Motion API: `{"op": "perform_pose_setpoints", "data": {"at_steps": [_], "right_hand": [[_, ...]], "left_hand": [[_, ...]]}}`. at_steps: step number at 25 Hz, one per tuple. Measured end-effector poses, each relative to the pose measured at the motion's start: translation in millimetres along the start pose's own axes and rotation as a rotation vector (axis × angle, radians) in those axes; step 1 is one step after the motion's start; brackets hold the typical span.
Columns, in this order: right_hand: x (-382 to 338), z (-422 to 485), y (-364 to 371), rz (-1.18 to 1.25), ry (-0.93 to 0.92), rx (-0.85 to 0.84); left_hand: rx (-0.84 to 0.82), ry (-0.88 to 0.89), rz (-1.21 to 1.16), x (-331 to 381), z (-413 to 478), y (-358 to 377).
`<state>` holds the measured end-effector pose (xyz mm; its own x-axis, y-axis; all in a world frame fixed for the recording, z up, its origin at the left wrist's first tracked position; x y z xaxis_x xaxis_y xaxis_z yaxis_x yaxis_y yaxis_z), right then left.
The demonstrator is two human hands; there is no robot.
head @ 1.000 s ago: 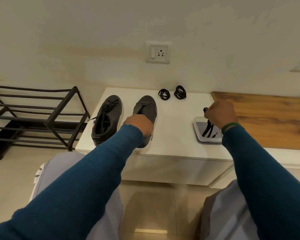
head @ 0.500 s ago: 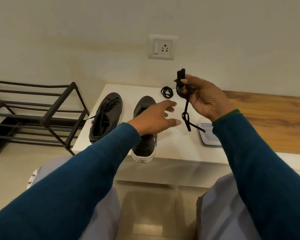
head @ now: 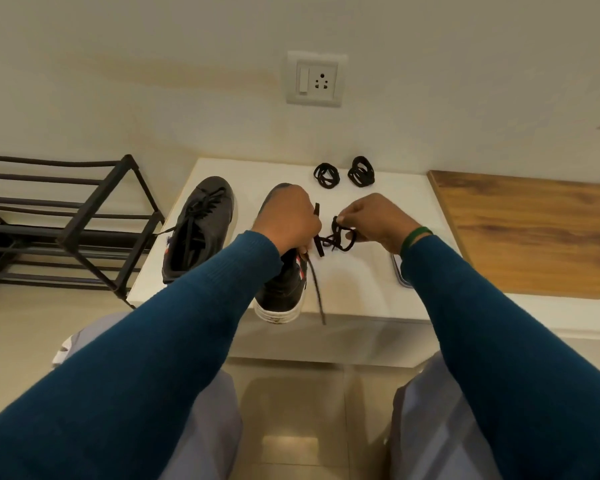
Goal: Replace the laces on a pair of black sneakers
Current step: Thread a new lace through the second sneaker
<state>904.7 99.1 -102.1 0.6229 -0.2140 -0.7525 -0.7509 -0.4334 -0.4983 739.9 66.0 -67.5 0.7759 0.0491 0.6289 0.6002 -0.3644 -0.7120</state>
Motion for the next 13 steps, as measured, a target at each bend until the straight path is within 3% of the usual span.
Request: {"op": "perform_pose_setpoints", "data": {"at_steps": [2, 4, 7, 10, 13], "right_hand": [[-7, -4, -7, -0.341, 0.012, 0.035], [-14, -13, -16, -0.526, 0.009, 0.099], [-9, -25, 4, -0.631, 0.051, -0.049], [10, -29, 57, -0.599, 0.141, -0.281], [24, -22, 91, -0.512, 0.174, -0.271]], "left_hand": [[0.021, 0.004, 0.104, 4, 0, -2], [-0.036, -0.014, 0.094, 2, 1, 2], [-0.114, -0.02, -0.101, -5, -1, 6], [-0.073, 0.036, -0.148, -6, -1, -1], [-0.039, 0.085, -0.149, -8, 0, -9]]}}
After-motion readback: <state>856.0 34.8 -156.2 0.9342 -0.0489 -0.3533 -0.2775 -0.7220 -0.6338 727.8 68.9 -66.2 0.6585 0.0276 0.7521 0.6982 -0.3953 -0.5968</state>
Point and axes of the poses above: each hand's wrist, its own z-axis towards the middle knuckle, its own y-axis out of the palm, x = y × z, the point moved 9 cm from there along z, towards the middle knuckle, and after that the axes turned 15 degrees about -x, right-handed, at the moved point
